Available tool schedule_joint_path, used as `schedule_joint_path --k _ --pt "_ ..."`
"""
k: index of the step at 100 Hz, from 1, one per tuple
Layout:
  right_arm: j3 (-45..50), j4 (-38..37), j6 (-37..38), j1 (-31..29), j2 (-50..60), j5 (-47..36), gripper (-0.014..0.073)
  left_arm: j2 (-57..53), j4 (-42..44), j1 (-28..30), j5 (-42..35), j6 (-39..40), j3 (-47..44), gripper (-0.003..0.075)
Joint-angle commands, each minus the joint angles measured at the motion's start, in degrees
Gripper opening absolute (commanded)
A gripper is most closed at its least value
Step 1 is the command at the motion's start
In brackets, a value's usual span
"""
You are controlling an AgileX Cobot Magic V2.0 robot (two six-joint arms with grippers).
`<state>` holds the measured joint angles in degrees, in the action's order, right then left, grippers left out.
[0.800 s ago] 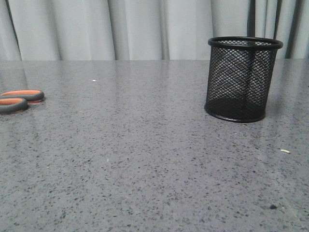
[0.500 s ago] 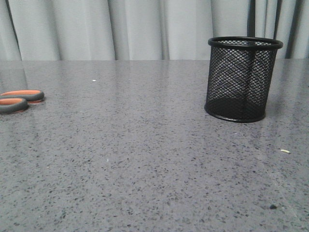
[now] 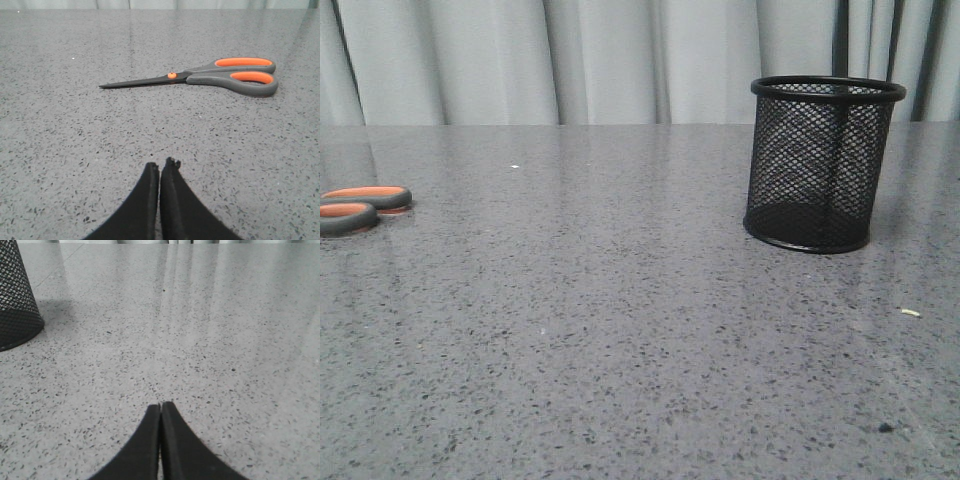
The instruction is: Put scissors into bucket
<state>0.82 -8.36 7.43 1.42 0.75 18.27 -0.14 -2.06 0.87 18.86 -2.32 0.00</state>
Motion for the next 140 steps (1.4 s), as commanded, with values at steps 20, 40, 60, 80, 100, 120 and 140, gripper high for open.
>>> schedule_joint_path --k 20,40,60,80,100,120,140 --pt "0.23 0.22 -0.13 0.04 1.05 -16.91 -0.0046 -1.5 -0.08 0.05 -2.64 0.51 -2.3 -0.0019" --pt "0.23 0.34 -0.13 0.04 1.05 -29.4 -0.0046 -1.5 -0.08 0.05 -2.97 0.51 -2.3 -0.0019" --pt "0.23 5.08 -0.13 0.04 1.05 -30.26 -0.0046 -1.5 -11.01 0.05 -12.07 0.51 -2.3 -0.002" --pt "0.23 11.27 -0.13 0.04 1.05 -31.07 -0.0046 -1.5 -37.73 0.05 -22.96 0.51 -2.12 -0.002" --pt "-0.17 21.09 -0.13 0.04 1.05 -34.92 -0.0046 -1.5 -54.28 0.05 -24.05 0.51 -2.08 -0.002" --pt "-5.59 21.09 -0.13 0.04 0.61 -26.39 -0.0046 -1.5 -60.59 0.05 -19.44 0.51 -1.19 -0.0019" --pt "-19.8 14.42 -0.25 0.04 -5.09 -6.77 -0.0046 0.82 -47.33 -0.09 -10.24 -10.89 11.19 -0.0019"
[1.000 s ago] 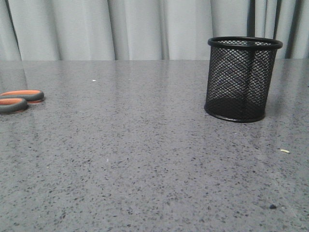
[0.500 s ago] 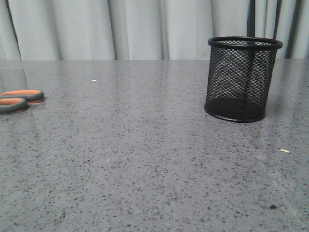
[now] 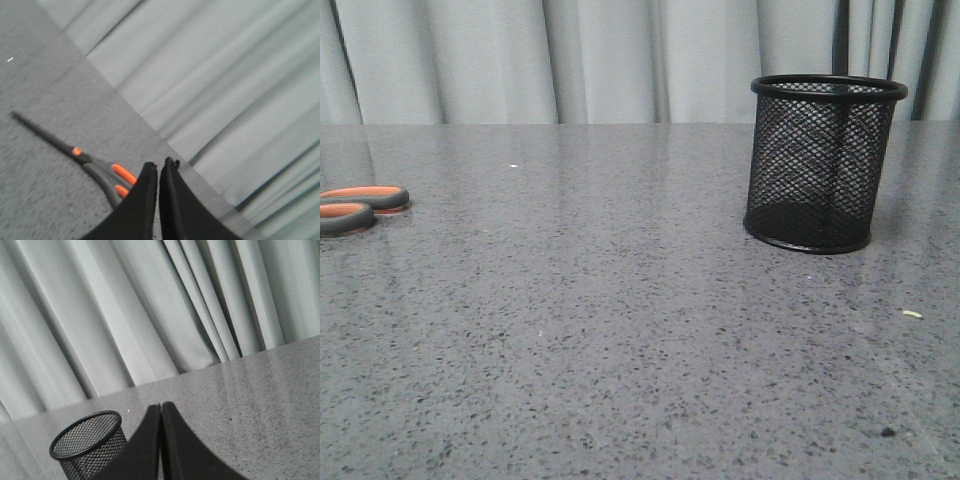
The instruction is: Put scissors into bucket
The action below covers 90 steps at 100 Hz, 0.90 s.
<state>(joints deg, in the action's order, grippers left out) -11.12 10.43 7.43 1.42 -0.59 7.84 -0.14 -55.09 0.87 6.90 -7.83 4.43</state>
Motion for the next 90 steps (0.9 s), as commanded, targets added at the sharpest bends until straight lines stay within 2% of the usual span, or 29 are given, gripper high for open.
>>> schedule_joint_path --k 1,15,20,27,32,37,49,56,67,90 --pt "-8.4 -4.73 -0.38 0.04 -4.46 4.85 -0.0046 1.4 6.78 -0.09 1.93 -5.78 7.25 -0.0019" --pt "-19.09 -7.16 -5.11 0.04 -12.59 17.01 -0.0046 10.47 16.33 -0.09 9.92 -7.68 16.67 0.0009" --pt "-22.5 -7.04 -5.78 0.04 -15.4 20.96 -0.0043 14.48 17.48 -0.09 13.95 -10.88 19.98 0.0069" --pt "-26.66 -6.93 -5.87 0.04 -18.98 25.43 -0.0021 19.01 17.36 -1.62 14.68 -17.15 22.76 0.0202" --pt "-29.03 -6.37 -5.87 0.04 -21.08 27.75 0.0027 21.49 17.62 -3.77 13.99 -19.24 24.19 0.03" --pt "-30.81 -5.47 -5.87 0.04 -22.76 29.3 0.0106 23.94 18.9 -5.87 13.99 -22.01 25.8 0.0342" --pt "-32.68 -3.56 -5.87 0.14 -24.79 30.31 0.0373 30.72 26.34 -10.14 17.26 -26.36 30.96 0.0309" --pt "-32.68 -2.85 -5.87 0.14 -24.79 30.31 0.0473 35.72 33.47 -12.0 20.83 -26.89 34.82 0.0298" --pt "-32.68 -2.72 -5.87 0.14 -24.79 30.31 0.0498 44.82 44.76 -14.61 28.09 -28.84 41.47 0.0299" --pt "-32.68 -2.72 -5.92 2.67 -24.79 28.52 0.0498 61.6 62.06 -20.22 38.86 -40.22 52.47 0.0299"
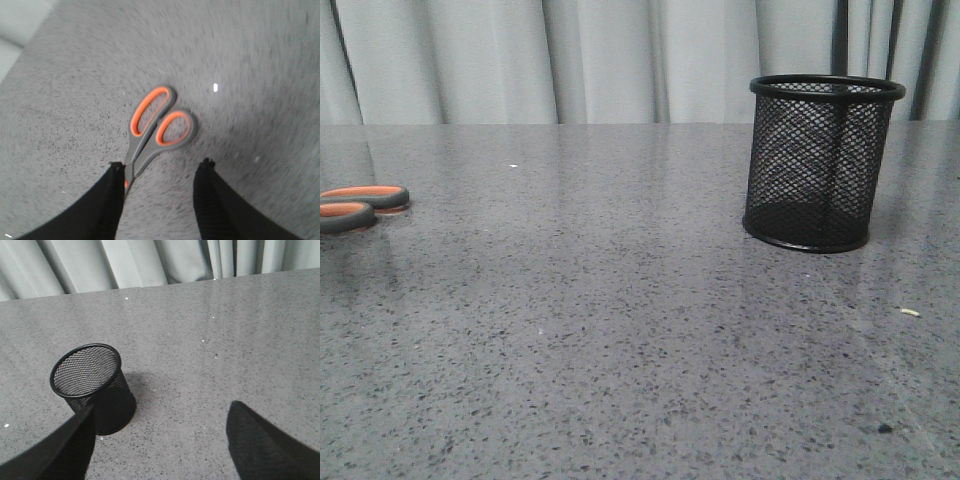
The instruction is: Put scissors into bucket
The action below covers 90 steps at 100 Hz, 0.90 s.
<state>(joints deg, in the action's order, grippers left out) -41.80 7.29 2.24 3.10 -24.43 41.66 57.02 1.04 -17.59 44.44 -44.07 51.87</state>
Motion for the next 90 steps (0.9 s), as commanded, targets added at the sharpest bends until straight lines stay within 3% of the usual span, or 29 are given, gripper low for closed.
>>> schedule_joint_path --k 1,23,30,45,67,90 --pt "-2.0 0.42 -0.73 1.24 -0.96 -5.33 0.0498 4.89 6.42 -1.78 1.61 -4.11 5.31 0.0299" --pt "-2.0 0.31 -0.73 1.9 -0.96 -6.63 0.0498 16.84 21.44 -1.82 9.54 -3.42 11.88 0.0293" --pt "-1.89 0.31 -0.73 1.9 -0.96 -6.94 0.0498 18.19 20.62 -1.94 13.55 -1.71 13.48 0.0293" --pt "-1.89 0.09 -0.73 1.9 -0.96 -7.76 0.0498 18.79 18.73 -1.82 10.8 -2.09 14.97 0.0295" --pt "-1.89 0.09 -0.73 1.97 -0.96 -8.55 0.0498 24.49 2.19 4.26 17.11 -14.83 20.2 0.0298" --pt "-1.89 0.09 -0.73 1.97 -0.96 -7.41 0.0498 28.21 -6.96 11.43 19.43 -31.57 23.72 0.0299"
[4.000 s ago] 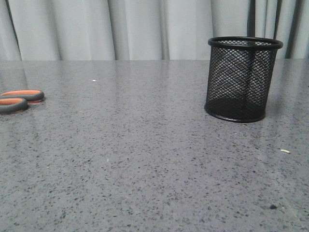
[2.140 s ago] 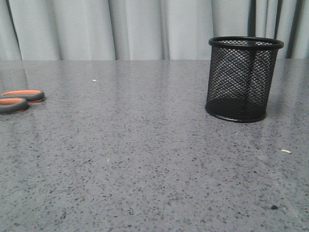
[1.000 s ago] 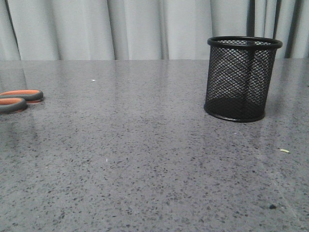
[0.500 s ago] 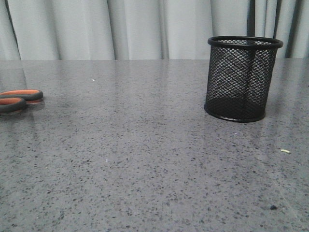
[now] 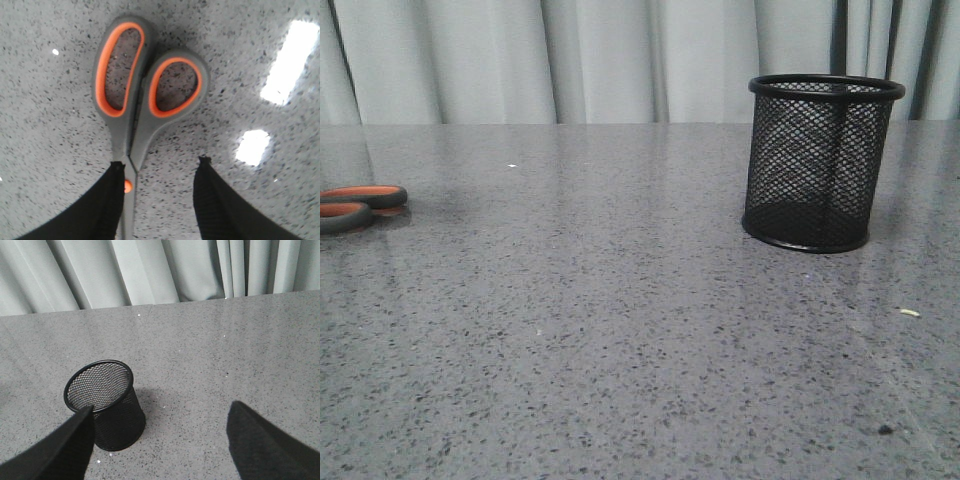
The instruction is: Put scissors into bucket
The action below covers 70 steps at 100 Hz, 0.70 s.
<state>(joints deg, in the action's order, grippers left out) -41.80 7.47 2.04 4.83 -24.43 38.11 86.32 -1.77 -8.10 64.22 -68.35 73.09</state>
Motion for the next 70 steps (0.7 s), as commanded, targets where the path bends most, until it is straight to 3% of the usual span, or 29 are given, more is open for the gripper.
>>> schedule_joint_path --k 1,29,70 --pt "-1.89 -0.09 -0.53 0.24 -0.96 -3.73 0.0498 -0.93 -4.59 2.34 -0.35 -8.28 2.71 0.0299" --pt "-1.89 0.22 -0.53 0.24 -0.96 -3.73 0.0498 3.73 -5.95 4.26 -0.25 -16.55 3.98 0.034" --pt "-1.89 0.22 -0.53 0.24 -0.96 -2.08 0.0498 8.71 -2.93 4.55 -1.68 -16.66 4.27 0.0371"
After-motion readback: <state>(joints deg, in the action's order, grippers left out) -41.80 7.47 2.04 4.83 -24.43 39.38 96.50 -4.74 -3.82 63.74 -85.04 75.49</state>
